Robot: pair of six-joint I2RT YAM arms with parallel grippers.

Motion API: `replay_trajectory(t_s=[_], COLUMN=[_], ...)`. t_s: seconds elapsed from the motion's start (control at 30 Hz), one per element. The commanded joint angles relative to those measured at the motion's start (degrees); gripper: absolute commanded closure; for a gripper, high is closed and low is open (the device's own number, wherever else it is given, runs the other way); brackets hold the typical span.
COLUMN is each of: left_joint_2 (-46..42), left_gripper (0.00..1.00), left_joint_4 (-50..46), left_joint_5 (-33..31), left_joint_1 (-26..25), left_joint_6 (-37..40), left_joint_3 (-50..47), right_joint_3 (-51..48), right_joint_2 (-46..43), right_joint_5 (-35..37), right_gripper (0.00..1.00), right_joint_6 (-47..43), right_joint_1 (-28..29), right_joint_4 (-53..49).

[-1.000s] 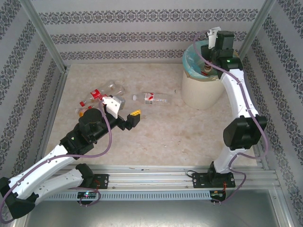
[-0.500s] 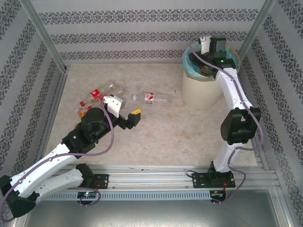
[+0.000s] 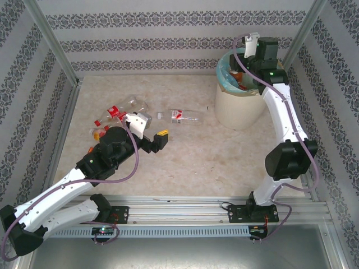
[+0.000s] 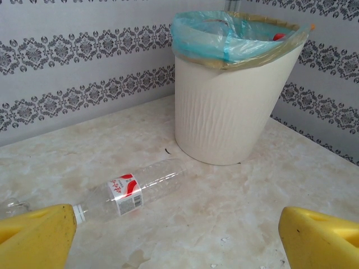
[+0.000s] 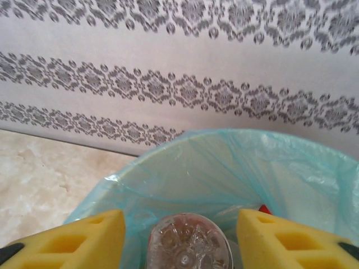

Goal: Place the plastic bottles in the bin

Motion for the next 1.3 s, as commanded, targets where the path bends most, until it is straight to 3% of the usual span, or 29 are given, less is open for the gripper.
replay_trajectory(t_s=[0.0,0.2,0.6,0.77,0.93,1.07,1.27], left_joint_2=[-0.12,-0.33,0.25,0.37,2.24,4.99,7.33], left_gripper=[0.07,0.07,0.07,0.07,0.06,0.06,0.06], left_joint_4=[-0.14,-0.93,-1.74,-8.06,-22.75,-34.76,-43.10], left_joint_5=[-0.38,-1.01,-2.40,-10.52,-23.94,-25.04,-12.01], left_joint_1=[-0.44,-0.44,-0.44,-0.43,0.14,5.05,21.62], left_joint_6=[0.08,0.52,0.14,-1.08,-4.67,-8.85,-13.56], left_joint_3=[-0.30,-0.40,0.72,3.89,10.39,14.04,14.47], right_joint_3=[-2.33,-1.95,7.57,11.43,11.23,4.75,-17.50], right_joint_2=[0.76,7.47,13.18,9.15,1.09,-8.19,-25.37], right_joint_5=[-1.81,-5.37,-5.57,-5.92,-3.91,-2.12,1.32], right_gripper=[0.52,0.62,0.55,0.47,0.43,0.42,0.40], right_joint_6=[1.12,4.21,4.75,7.07,8.00,7.58,9.65], right_joint_1=[-1.05,-4.21,-4.58,-4.51,-3.23,-0.51,8.45], right_joint_4=[0.24,-4.07,-12.60,-13.61,-12.51,-9.92,1.59])
